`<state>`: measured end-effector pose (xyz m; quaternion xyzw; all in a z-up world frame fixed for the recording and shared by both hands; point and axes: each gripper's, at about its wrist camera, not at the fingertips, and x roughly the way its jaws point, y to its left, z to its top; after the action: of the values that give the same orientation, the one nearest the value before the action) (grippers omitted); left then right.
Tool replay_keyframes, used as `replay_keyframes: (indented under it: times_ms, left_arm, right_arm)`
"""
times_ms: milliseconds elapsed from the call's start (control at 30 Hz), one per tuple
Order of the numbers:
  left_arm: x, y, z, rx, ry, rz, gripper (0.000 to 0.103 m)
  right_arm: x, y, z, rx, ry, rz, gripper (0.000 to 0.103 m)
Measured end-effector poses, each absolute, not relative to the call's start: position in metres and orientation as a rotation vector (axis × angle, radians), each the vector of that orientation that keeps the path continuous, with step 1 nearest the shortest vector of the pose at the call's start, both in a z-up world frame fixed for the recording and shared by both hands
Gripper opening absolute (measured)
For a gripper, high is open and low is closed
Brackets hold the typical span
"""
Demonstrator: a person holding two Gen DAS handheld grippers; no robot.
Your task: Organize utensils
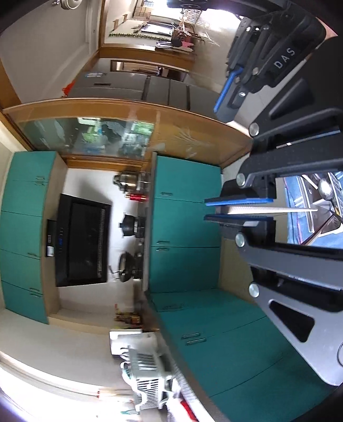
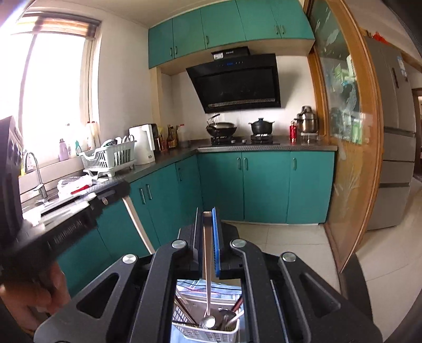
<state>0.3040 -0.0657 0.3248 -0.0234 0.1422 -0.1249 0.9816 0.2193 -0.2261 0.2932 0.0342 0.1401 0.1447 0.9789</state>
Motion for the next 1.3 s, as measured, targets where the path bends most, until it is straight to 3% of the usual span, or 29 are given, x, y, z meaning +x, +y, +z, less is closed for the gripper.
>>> replay_keyframes:
  times_ms: [367,400,433,467,500,533,633,767,933,1133,1300]
  left_arm:
    - [0.346,-0.06,0.238,-0.035,0.393,-0.259,0.007]
    - [0.345,-0.06,0.233,-0.021,0.406,-0.259,0.01]
    - [0.342,-0.06,0.233,-0.009,0.413,-0.252,0.034]
    - [0.332,-0.057,0.237,-0.004,0.397,-0.239,0.062]
    - [0.318,-0.051,0.244,-0.008,0.357,-0.23,0.076]
    - [0.295,-0.042,0.254,-0.013,0.289,-0.217,0.099]
    - [0.219,-0.01,0.272,-0.021,0.151,-0.205,0.099]
    - [0.147,0.02,0.247,-0.056,0.162,-0.205,0.099]
    - [0.099,0.023,0.172,-0.092,0.268,-0.148,0.099]
    - [0.097,-0.001,0.101,-0.088,0.422,-0.084,0.1]
    - [0.09,-0.004,0.074,-0.093,0.376,-0.085,0.1]
  right_arm:
    - [0.268,-0.203,0.225,0.036,0.423,0.316,0.008]
    - [0.271,-0.201,0.219,0.032,0.451,0.327,0.021]
    - [0.27,-0.2,0.215,0.03,0.475,0.327,0.049]
    - [0.266,-0.2,0.215,0.036,0.469,0.316,0.062]
    - [0.257,-0.204,0.217,0.053,0.441,0.297,0.067]
    - [0.24,-0.212,0.224,0.086,0.387,0.292,0.075]
    - [0.177,-0.235,0.243,0.15,0.248,0.259,0.1]
    - [0.1,-0.254,0.237,0.13,0.153,0.216,0.1]
    - [0.061,-0.25,0.167,0.064,0.328,0.129,0.1]
    - [0.048,-0.231,0.087,0.081,0.495,0.087,0.1]
    - [0.03,-0.216,0.057,0.03,0.433,0.07,0.1]
